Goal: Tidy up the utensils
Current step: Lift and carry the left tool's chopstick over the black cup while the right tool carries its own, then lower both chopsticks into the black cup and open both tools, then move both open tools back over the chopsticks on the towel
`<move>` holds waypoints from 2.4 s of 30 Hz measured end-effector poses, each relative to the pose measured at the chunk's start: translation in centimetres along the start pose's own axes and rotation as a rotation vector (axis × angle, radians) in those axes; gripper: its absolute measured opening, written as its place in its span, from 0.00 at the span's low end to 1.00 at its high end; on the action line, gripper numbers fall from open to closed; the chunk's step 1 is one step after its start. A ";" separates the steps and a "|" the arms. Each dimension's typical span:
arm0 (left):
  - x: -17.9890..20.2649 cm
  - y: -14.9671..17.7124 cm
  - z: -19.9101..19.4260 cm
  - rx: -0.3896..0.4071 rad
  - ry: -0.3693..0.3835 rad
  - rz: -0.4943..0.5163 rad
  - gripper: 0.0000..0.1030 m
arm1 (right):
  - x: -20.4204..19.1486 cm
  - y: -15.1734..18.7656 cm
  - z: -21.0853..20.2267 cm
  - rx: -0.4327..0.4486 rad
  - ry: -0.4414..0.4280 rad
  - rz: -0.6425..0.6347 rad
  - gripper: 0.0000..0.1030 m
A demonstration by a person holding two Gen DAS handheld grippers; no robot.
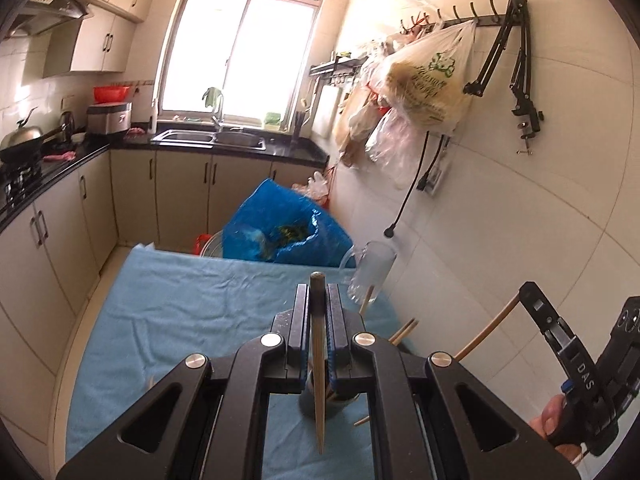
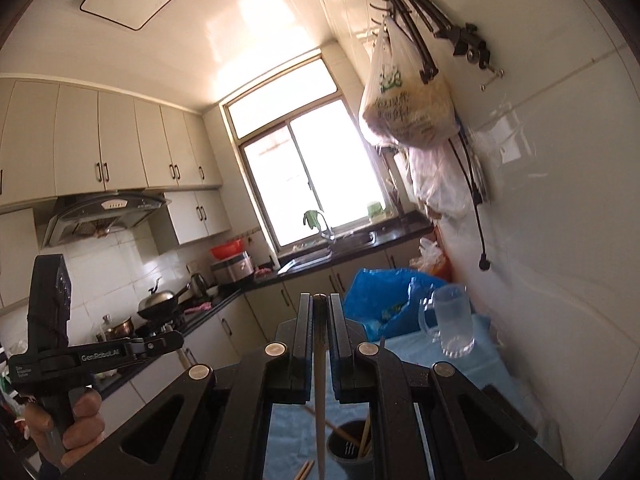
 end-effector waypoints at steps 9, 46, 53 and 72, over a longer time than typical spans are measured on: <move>1.2 -1.4 5.1 0.033 0.003 -0.031 0.06 | 1.4 -0.6 3.2 0.033 0.048 -0.041 0.07; -4.4 4.9 0.8 -0.054 -0.070 -0.056 0.39 | 1.3 4.9 0.4 -0.126 -0.004 0.004 0.42; -11.2 11.0 -1.7 -0.177 -0.181 -0.133 0.40 | -1.0 13.3 -0.9 -0.345 -0.049 -0.018 0.44; -21.1 25.5 4.6 -0.568 -0.388 -0.258 0.36 | -0.5 21.5 -0.5 -0.577 0.010 -0.028 0.44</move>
Point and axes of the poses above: each gripper's, at about its wrist camera, not at the fingertips, and z roughly the way its jaws point, x to its right, y to its underside, the point moved 6 cm from there along z, roughly the way its jaws point, and after that the axes turned 15 degrees about x, right-handed, at the moved point
